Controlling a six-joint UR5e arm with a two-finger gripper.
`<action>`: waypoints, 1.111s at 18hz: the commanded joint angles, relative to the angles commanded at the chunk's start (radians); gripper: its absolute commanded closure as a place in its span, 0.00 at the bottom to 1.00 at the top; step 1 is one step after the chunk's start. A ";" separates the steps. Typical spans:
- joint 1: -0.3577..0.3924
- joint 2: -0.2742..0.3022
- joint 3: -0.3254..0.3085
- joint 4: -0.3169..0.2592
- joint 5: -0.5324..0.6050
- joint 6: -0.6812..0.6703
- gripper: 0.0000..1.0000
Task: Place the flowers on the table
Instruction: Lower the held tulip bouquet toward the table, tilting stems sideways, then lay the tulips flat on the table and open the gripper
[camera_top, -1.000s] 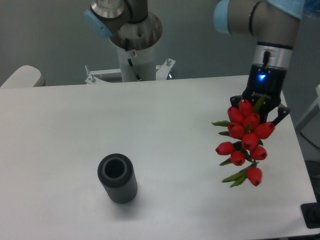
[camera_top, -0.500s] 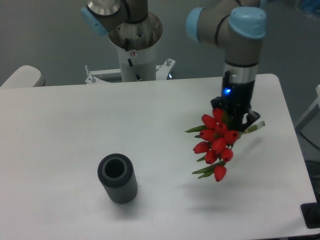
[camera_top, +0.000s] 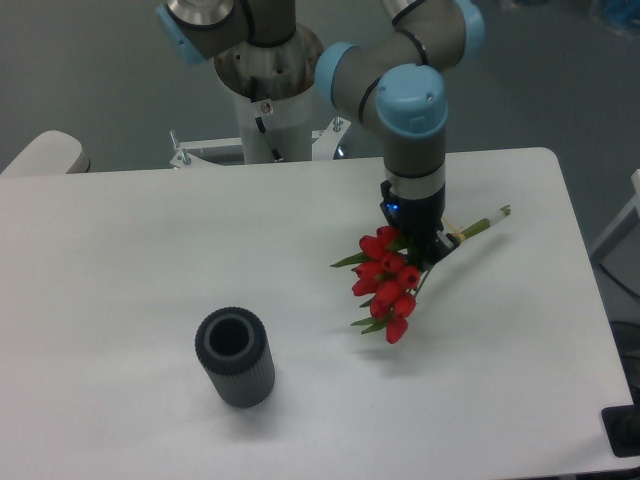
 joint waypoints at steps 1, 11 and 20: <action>-0.011 -0.011 -0.009 0.000 0.000 0.000 0.69; -0.048 -0.081 -0.049 0.003 -0.002 -0.005 0.68; -0.051 -0.078 -0.040 0.008 -0.003 -0.005 0.00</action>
